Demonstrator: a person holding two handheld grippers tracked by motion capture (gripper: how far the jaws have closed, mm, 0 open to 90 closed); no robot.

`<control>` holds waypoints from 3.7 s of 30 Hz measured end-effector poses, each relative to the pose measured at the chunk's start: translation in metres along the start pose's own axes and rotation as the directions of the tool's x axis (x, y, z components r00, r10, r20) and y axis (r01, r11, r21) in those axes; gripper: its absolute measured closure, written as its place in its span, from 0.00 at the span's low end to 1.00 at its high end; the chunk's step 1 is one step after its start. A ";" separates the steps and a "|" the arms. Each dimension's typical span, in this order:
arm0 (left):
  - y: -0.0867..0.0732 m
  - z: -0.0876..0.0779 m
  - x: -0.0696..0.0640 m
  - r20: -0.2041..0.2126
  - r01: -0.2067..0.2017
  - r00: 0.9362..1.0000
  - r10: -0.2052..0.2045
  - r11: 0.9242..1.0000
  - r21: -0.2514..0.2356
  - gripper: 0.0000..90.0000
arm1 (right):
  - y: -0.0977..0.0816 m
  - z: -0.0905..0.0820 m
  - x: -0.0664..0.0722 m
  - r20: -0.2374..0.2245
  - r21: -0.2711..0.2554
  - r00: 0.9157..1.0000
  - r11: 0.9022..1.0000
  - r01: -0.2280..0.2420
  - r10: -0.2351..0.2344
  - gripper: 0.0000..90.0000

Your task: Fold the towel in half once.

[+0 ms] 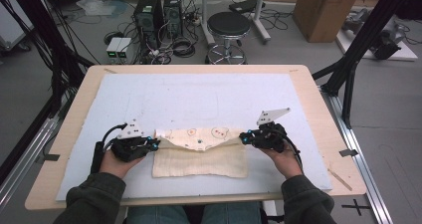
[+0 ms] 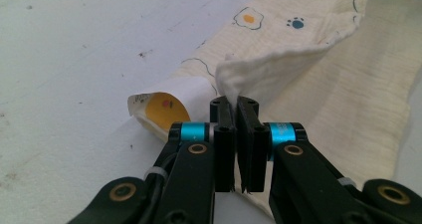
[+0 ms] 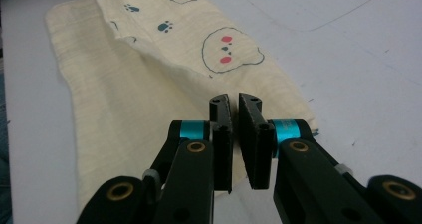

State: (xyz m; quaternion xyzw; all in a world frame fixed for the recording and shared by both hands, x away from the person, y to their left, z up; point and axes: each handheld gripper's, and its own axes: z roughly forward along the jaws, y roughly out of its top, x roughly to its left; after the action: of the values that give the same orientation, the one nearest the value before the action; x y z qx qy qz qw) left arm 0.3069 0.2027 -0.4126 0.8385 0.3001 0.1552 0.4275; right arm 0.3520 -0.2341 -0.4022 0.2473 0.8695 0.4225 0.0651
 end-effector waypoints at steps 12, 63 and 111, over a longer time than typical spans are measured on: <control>-0.012 -0.007 -0.010 0.001 -0.017 1.000 0.017 1.000 0.000 0.94 | -0.013 -0.007 0.016 -0.013 -0.005 1.000 1.000 0.006 -0.006 0.93; -0.037 -0.040 -0.032 0.038 -0.032 0.999 0.032 0.999 0.001 0.73 | -0.038 -0.014 0.047 -0.095 0.067 0.994 0.996 0.063 -0.056 0.76; -0.025 0.009 -0.039 0.172 -0.044 0.985 0.026 0.994 0.103 0.95 | -0.028 0.024 0.043 -0.129 0.150 0.991 0.986 0.067 -0.048 0.87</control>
State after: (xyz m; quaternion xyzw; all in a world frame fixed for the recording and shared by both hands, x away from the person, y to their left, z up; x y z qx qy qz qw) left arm 0.2719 0.1834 -0.4387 0.8754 0.2553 0.0742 0.4037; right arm 0.3117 -0.2106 -0.4345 0.1996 0.9087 0.3666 0.0036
